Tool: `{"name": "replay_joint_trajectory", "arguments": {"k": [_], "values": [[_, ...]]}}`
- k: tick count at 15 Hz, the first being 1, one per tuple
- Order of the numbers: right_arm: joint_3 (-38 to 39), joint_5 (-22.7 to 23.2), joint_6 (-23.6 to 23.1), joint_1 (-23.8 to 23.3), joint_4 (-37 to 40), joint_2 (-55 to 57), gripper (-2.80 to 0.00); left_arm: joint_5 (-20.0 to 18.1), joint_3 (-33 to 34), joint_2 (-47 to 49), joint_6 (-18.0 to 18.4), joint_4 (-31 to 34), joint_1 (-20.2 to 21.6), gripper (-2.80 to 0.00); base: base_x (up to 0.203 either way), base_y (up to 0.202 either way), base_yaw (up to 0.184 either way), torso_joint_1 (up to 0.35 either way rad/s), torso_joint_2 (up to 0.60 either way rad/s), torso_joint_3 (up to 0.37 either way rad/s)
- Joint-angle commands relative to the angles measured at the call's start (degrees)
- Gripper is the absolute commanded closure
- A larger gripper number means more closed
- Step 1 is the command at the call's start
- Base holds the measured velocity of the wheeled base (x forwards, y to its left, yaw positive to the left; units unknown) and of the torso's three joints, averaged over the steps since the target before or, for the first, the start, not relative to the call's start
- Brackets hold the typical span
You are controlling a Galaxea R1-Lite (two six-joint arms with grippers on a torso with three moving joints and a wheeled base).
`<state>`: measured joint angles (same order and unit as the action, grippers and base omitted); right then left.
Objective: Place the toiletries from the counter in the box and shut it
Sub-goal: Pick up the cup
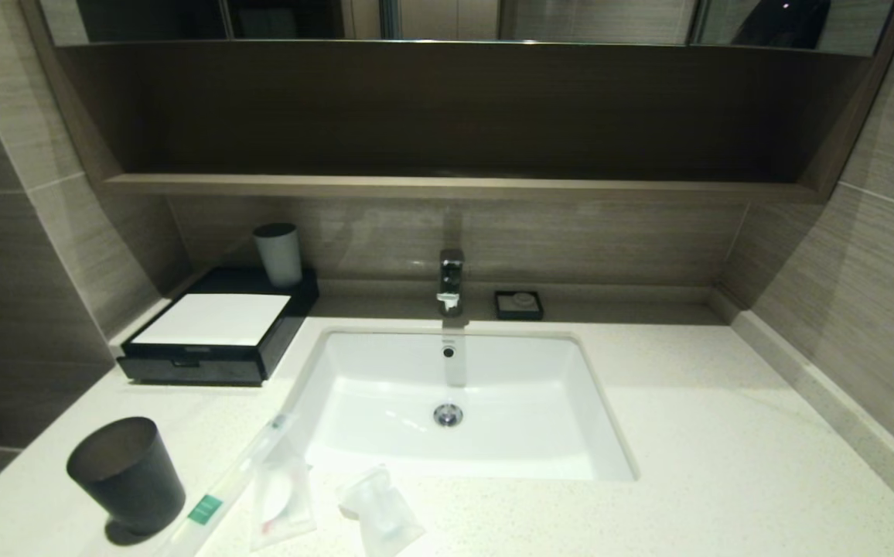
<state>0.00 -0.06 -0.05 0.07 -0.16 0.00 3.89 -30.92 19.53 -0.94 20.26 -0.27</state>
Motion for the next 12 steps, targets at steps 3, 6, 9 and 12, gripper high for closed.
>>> {"name": "replay_joint_trajectory", "arguments": {"k": [3,6,9,12], "values": [[0.1,0.0,0.0,0.0,0.0,0.0,0.0,0.1,-1.2,9.0,-0.1,-2.6,-0.1,0.0,0.0,0.0,0.0,0.0,0.0,0.0],[0.1,0.0,0.0,0.0,0.0,0.0,0.0,0.1,0.6,12.5,-0.1,-9.1,-0.1,0.0,0.0,0.0,0.0,0.0,0.0,0.0],[0.1,0.0,0.0,0.0,0.0,0.0,0.0,0.1,1.0,14.6,-0.1,-10.2,-0.1,0.0,0.0,0.0,0.0,0.0,0.0,0.0],[0.1,0.0,0.0,0.0,0.0,0.0,0.0,0.1,1.0,15.9,-0.1,-9.9,0.0,0.0,0.0,0.0,0.0,0.0,0.0,0.0]]}}
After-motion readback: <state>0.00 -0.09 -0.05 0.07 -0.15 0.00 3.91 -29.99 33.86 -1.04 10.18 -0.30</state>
